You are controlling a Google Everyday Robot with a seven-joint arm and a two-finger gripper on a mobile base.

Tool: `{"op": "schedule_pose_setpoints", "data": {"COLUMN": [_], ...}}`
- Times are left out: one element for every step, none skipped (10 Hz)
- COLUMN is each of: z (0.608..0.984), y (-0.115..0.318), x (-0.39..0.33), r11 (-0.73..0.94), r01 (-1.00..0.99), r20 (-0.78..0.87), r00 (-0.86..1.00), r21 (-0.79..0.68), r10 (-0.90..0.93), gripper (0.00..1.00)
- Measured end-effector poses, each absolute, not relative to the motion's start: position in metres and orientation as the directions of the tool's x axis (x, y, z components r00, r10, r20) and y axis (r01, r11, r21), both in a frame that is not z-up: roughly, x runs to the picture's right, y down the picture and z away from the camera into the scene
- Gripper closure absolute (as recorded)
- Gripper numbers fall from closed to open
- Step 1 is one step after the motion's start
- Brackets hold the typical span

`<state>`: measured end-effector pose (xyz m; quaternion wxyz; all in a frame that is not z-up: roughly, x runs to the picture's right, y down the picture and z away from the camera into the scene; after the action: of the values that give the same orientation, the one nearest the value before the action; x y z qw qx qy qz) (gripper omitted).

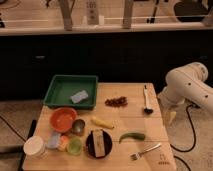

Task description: Place grapes in table surface

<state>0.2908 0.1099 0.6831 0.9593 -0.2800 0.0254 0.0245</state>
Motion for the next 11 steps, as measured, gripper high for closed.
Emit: {"op": "schedule_pose_setpoints", "data": {"z": [0.688,0.696,0.699,0.703,0.708,0.714,0.721,0.728,0.733,0.739,0.744], "y": [0.108,0.106,0.104,0.103,0.1,0.099,0.097,0.094,0.092,0.092,0.091], "x": [0.282,0.264,0.255,0.247,0.243,0.241,0.233,0.222,0.214,0.211,0.209], "r11": [0.844,0.847,0.848,0.849,0.852,0.854,0.854,0.854,0.854,0.853,0.853], "r01": [-0.044,-0.018,-0.007,0.008,0.03,0.045,0.067,0.088,0.109,0.127,0.145], "r20": [-0.056,-0.048,-0.046,-0.043,-0.038,-0.034,-0.027,-0.021,-0.015,-0.011,-0.005], "r00": [0.998,0.999,0.999,0.998,0.998,0.997,0.995,0.993,0.991,0.988,0.985], "r21": [-0.534,-0.532,-0.53,-0.528,-0.523,-0.519,-0.515,-0.513,-0.509,-0.506,-0.502], "r10": [0.016,-0.009,-0.021,-0.037,-0.058,-0.074,-0.095,-0.115,-0.135,-0.154,-0.171], "gripper": [0.2,0.2,0.2,0.2,0.2,0.2,0.2,0.2,0.2,0.2,0.2]}}
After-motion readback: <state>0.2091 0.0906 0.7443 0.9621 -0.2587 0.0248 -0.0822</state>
